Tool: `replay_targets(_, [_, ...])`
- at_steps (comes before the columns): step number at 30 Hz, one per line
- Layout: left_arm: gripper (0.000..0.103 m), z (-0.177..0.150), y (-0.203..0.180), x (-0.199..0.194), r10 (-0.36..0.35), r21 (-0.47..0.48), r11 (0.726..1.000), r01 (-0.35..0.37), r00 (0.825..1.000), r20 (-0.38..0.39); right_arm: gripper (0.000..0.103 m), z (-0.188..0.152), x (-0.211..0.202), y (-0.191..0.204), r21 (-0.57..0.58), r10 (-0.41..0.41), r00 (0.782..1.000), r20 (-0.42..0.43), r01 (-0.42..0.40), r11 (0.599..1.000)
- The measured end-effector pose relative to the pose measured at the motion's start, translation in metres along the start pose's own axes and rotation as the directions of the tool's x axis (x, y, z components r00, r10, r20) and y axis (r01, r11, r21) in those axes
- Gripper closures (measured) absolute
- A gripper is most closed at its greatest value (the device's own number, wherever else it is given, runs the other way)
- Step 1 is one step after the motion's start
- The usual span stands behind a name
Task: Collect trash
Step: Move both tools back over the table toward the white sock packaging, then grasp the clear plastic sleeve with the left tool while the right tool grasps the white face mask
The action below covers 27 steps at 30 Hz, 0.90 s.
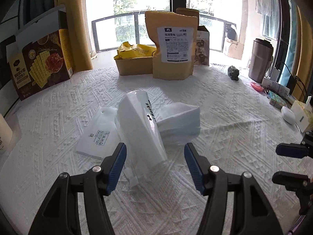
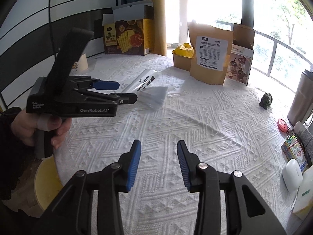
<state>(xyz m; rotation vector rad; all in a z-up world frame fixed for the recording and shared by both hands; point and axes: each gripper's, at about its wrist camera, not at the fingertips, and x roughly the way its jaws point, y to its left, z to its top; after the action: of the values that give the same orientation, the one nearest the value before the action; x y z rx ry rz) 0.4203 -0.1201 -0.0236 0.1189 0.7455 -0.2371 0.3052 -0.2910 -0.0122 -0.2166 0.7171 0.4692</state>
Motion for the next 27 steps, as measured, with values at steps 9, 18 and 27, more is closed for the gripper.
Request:
replay_targets(9, [0.099,-0.004,0.037,0.003,-0.024,-0.069,0.997,0.024,1.0,-0.007,0.067,0.018,0.019,-0.011,0.006,-0.017,1.0,-0.024,0.017,1.0])
replay_targets(18, [0.101,-0.023,0.072,-0.04,0.01,-0.103,0.995,-0.001,0.996,0.084,0.066,0.047,0.061,-0.008,-0.028,-0.039,0.998,-0.054,0.038,0.999])
replay_targets(27, [0.101,-0.039,0.107,-0.084,0.065,-0.169,0.985,-0.034,0.982,0.177,0.06,0.082,0.115,-0.002,-0.055,-0.024,0.998,-0.065,0.02,0.998])
